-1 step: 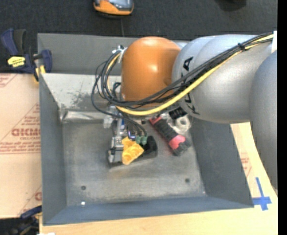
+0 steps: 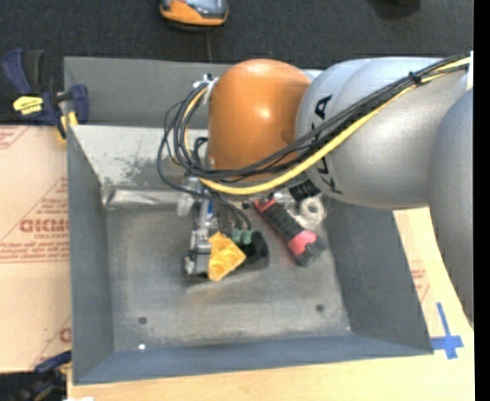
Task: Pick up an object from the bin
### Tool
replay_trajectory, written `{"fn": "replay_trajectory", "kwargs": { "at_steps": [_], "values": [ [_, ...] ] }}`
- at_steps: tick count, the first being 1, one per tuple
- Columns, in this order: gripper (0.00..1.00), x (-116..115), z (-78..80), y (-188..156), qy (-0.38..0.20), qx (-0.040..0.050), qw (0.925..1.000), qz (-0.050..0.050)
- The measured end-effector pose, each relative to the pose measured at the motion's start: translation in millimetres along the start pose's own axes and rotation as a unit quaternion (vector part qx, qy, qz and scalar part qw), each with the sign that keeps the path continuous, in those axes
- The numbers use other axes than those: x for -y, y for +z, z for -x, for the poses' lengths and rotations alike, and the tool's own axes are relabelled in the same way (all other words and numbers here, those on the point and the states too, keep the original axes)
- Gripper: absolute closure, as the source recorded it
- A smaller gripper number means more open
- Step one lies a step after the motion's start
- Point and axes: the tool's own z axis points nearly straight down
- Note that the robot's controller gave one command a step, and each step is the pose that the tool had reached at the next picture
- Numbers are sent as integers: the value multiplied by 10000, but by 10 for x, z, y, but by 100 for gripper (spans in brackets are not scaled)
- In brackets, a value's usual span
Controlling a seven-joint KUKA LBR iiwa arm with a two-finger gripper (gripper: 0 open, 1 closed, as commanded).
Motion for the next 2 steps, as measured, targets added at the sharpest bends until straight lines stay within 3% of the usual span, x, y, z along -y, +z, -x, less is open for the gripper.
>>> {"fn": "replay_trajectory", "kwargs": {
  "at_steps": [1,2],
  "values": [
    [0,303,164,135,-476,-10,9989,1],
    [0,347,541,594,-584,-1,9983,4]
  ]
}}
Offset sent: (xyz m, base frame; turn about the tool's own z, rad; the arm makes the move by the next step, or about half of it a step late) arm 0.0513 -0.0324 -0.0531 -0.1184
